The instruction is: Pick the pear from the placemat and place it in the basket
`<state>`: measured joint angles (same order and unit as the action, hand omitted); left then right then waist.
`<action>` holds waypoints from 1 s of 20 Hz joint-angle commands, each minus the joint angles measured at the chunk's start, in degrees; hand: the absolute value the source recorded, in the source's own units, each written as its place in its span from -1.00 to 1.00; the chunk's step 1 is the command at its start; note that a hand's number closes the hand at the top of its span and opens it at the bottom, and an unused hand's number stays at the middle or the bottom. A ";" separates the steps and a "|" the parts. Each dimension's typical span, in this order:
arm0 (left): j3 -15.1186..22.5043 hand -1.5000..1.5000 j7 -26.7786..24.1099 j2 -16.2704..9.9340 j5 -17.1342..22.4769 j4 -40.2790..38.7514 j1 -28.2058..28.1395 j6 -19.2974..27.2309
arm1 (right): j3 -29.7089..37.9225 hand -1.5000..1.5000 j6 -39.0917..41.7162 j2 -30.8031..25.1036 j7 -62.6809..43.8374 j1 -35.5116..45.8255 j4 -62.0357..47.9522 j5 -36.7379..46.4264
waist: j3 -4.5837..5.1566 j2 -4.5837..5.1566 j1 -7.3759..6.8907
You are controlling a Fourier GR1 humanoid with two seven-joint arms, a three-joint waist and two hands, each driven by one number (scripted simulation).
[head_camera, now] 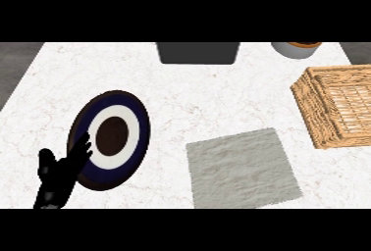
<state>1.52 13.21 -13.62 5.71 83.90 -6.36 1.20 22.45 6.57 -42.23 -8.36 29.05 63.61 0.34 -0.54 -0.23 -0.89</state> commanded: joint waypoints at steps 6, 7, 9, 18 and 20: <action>0.15 0.00 1.34 0.06 -0.35 -3.50 -0.62 -1.18 | -3.53 1.00 -2.43 -6.98 9.59 0.61 -13.81 11.74 | 0.47 0.80 -0.51; 0.71 0.00 1.90 1.93 -0.51 -3.75 0.47 0.20 | -5.58 -1.00 -4.21 -6.25 8.14 3.13 -13.94 13.95 | 0.50 0.78 -0.65; 0.79 0.00 1.08 2.26 -1.43 -5.13 -0.50 0.64 | -2.86 -1.00 -3.65 -7.09 16.70 -0.57 -16.77 12.63 | 0.47 0.65 0.12; 1.17 0.00 5.89 2.18 -2.25 -0.38 0.69 0.94 | 2.65 -1.00 -3.92 -10.41 22.42 7.76 -29.65 10.26 | 0.45 0.60 -0.18; -0.86 0.00 3.53 -0.22 -0.52 -0.20 -3.30 -1.83 | 5.39 -1.00 -0.85 -12.88 21.49 6.18 -30.45 7.53 | 0.48 0.44 0.07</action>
<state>1.17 14.71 -12.89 4.74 85.28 -6.85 0.59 24.70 4.02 -52.77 12.26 34.45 37.02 10.16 -0.47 -0.14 -0.95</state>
